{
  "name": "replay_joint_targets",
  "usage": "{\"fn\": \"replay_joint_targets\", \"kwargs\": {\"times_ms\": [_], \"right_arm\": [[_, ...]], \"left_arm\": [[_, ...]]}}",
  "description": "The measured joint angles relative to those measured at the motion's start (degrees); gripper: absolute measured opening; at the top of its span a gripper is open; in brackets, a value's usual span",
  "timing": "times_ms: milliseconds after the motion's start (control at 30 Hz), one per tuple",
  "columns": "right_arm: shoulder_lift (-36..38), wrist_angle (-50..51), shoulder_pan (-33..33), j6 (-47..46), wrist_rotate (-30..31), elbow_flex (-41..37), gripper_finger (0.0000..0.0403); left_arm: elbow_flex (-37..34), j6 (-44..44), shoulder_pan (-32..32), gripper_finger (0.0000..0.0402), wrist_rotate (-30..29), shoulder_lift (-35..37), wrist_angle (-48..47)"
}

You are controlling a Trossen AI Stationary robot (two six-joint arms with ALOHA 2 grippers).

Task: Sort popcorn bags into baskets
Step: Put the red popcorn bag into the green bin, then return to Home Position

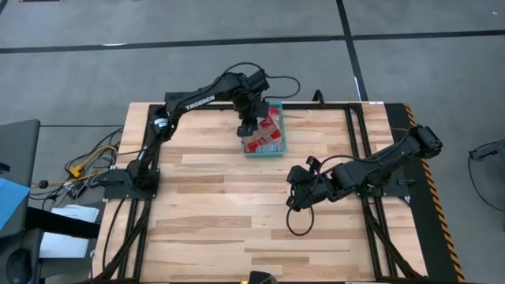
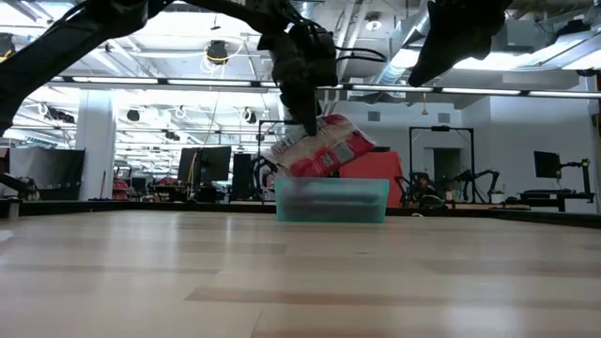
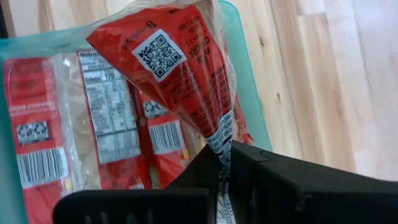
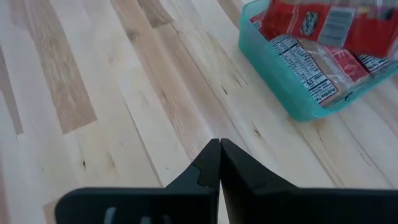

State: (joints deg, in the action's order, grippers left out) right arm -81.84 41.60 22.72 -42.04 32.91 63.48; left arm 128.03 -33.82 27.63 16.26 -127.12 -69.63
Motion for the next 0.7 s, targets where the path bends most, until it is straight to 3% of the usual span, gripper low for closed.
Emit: {"fn": "replay_joint_targets", "kwargs": {"times_ms": [367,700], "right_arm": [[0.02,-0.06,0.0,-1.04,-0.02,0.0,0.0026],[0.0,-0.06,0.04,-1.42,-0.04,0.0,0.0034]], "left_arm": [[0.11,-3.29,-1.66,0.0012,-0.18,-0.6,0.17],[0.11,-2.45,-2.21,0.0134,-8.62,-0.6,4.15]]}}
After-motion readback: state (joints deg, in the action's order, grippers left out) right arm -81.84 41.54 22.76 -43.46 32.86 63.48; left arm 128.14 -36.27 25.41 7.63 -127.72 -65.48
